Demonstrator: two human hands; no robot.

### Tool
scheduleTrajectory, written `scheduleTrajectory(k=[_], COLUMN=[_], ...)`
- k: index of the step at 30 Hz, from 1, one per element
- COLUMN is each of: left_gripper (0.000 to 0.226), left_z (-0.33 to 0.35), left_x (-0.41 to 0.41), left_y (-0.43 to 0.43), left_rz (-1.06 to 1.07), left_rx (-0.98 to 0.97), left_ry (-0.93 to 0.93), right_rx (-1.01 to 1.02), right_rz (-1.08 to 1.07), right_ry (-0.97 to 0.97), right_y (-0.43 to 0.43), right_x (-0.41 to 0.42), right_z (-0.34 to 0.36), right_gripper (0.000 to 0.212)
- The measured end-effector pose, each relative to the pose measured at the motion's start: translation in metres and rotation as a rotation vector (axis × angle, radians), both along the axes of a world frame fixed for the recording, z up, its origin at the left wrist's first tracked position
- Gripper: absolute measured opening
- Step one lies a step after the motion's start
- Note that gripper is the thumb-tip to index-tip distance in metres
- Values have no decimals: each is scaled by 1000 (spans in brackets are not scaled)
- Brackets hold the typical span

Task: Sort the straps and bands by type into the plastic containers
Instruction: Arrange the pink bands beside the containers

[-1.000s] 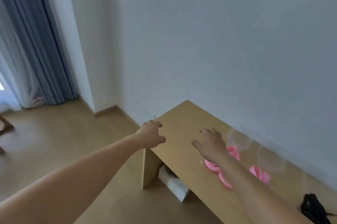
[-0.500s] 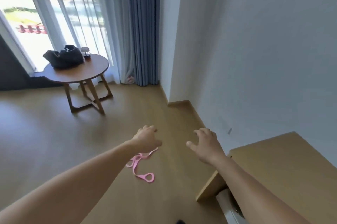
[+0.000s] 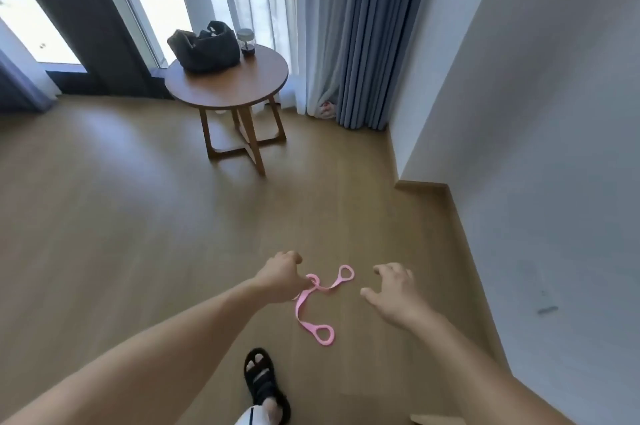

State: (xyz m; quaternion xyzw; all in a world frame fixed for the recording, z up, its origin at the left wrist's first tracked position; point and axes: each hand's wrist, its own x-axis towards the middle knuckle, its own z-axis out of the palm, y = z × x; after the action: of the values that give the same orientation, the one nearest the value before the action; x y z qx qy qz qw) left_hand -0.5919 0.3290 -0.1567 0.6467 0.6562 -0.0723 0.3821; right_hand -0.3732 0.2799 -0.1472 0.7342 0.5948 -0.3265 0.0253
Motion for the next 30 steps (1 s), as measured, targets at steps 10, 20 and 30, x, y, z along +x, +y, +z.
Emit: scheduleTrajectory(k=[10, 20, 30], left_gripper=[50, 36, 39], left_z=[-187, -495, -705], left_x=[-26, -9, 0], left_y=[142, 186, 135], left_rz=[29, 173, 288], left_rx=[-234, -396, -432], left_ry=[8, -16, 69], right_rx=[-227, -307, -249], right_rz=[-37, 31, 171], right_ry=[21, 13, -85], right_y=[147, 229, 211], right_x=[-44, -34, -44], right_z=[-188, -523, -744], right_gripper=[52, 40, 48])
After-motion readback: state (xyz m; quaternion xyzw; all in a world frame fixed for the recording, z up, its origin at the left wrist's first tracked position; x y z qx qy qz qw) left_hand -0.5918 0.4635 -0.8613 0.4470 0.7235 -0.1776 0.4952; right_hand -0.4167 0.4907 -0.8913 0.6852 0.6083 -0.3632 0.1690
